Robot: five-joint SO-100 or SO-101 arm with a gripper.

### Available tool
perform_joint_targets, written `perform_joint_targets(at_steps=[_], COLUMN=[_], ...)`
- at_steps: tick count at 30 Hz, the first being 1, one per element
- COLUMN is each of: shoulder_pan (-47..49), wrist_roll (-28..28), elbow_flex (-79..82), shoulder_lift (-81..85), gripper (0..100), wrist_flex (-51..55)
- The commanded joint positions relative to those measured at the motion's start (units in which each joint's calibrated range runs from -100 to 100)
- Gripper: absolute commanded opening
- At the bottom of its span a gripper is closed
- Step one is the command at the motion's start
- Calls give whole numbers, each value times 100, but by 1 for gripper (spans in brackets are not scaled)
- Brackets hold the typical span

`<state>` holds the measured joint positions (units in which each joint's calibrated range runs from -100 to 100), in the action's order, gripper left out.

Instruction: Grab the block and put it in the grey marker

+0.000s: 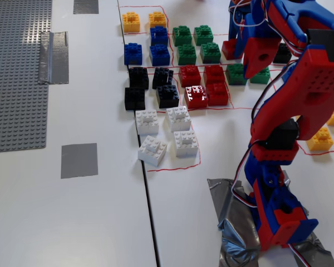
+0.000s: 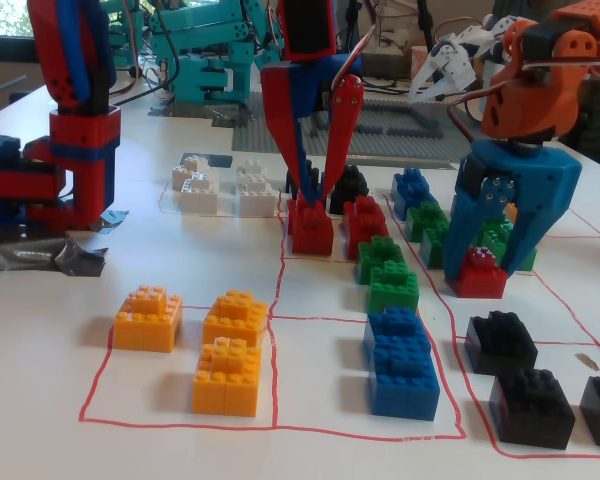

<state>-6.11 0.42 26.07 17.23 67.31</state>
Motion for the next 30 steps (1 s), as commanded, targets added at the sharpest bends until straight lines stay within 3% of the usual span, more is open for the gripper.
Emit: perform_joint_targets(at_steps=[1, 30], shoulder_pan=[61, 52], wrist_roll=[-59, -63], elbow_flex=[-381, -282], shoulder_lift=[175, 274], gripper=[0, 0], wrist_flex=[-50, -50])
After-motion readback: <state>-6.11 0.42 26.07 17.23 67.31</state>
